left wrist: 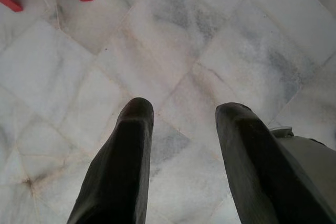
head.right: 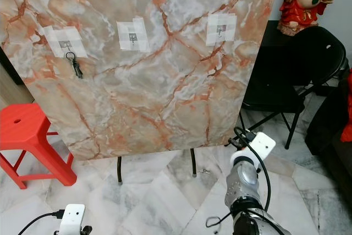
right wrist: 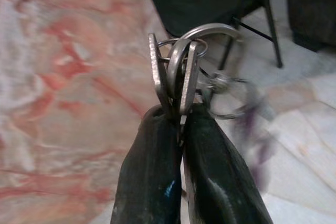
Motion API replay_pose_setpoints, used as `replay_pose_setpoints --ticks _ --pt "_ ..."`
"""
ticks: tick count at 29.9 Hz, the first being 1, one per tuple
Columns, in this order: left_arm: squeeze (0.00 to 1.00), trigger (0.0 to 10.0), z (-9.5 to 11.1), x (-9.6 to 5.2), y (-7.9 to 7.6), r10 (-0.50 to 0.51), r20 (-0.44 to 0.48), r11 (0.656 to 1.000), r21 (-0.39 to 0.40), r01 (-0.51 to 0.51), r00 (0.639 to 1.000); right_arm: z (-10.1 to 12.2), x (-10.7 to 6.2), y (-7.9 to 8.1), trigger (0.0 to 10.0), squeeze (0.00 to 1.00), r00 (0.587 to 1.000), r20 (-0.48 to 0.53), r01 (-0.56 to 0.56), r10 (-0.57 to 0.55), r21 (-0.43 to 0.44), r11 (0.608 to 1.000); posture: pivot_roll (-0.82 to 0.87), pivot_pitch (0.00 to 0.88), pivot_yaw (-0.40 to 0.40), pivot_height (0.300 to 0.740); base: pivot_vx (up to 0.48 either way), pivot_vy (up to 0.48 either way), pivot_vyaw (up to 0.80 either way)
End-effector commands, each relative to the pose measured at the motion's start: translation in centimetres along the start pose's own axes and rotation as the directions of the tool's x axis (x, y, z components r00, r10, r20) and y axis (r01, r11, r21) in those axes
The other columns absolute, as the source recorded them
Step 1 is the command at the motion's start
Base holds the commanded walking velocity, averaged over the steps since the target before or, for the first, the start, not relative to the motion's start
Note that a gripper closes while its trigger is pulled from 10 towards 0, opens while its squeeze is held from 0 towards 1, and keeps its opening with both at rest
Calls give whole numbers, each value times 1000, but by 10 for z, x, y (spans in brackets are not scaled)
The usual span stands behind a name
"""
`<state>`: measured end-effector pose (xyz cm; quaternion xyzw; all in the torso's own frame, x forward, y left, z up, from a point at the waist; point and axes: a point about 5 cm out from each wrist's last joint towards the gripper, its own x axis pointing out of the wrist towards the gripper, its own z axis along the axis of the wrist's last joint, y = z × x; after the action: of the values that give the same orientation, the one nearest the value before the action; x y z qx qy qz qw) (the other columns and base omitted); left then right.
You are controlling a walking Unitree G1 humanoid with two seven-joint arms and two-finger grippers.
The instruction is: Hang keys on a hook
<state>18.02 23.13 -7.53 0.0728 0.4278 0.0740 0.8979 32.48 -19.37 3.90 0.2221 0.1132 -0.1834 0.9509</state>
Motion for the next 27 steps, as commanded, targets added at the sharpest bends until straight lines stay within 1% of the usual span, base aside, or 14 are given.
replay_pose_setpoints --ticks 1,3,4,8,10,11,13,16,19,27 --pt "0 10000 -5 -1 2 11 -12 1000 11 -11 1000 13 3 16 10000 0 996 53 -72 73 -34 997 29 0 -6 723 0 0 0" --pt "0 10000 -5 -1 3 12 -14 1000 8 -12 1000 15 3 25 10000 0 990 67 -119 123 -61 991 27 0 -4 723 0 0 0" --pt "0 10000 -6 -1 3 12 -14 1000 7 -12 1000 17 2 32 10000 0 983 79 -160 167 -83 984 26 0 -3 723 0 0 0" --pt "0 10000 -6 -2 4 17 -13 1000 -1 -17 1000 20 1 44 10000 0 972 99 -203 214 -111 973 27 0 -2 723 0 0 0" --pt "0 10000 -6 -2 4 17 -11 1000 -4 -17 1000 21 1 46 10000 0 970 103 -210 222 -112 971 27 0 -2 723 0 0 0" --pt "0 10000 -6 -2 4 17 -8 1000 -8 -17 1000 24 2 49 10000 0 965 109 -222 237 -131 966 27 0 -2 723 0 0 0" --pt "0 10000 -6 -2 4 17 -7 1000 -10 -17 1000 27 2 51 10000 0 961 122 -226 247 -160 961 23 0 -1 723 240 0 0" --pt "0 10000 -5 -2 5 18 -5 1000 -13 -18 1000 33 3 55 10000 0 956 130 -239 263 -172 956 20 0 -1 723 251 0 0" --pt "0 10000 -5 -2 5 18 -5 1000 -17 -18 1000 37 4 60 10000 0 948 142 -254 285 -203 946 21 0 -2 723 258 0 0" --pt "0 10000 -4 -1 5 20 -5 999 -26 -20 1000 44 5 67 10000 0 945 153 -258 289 -195 946 19 0 -2 723 279 0 0"
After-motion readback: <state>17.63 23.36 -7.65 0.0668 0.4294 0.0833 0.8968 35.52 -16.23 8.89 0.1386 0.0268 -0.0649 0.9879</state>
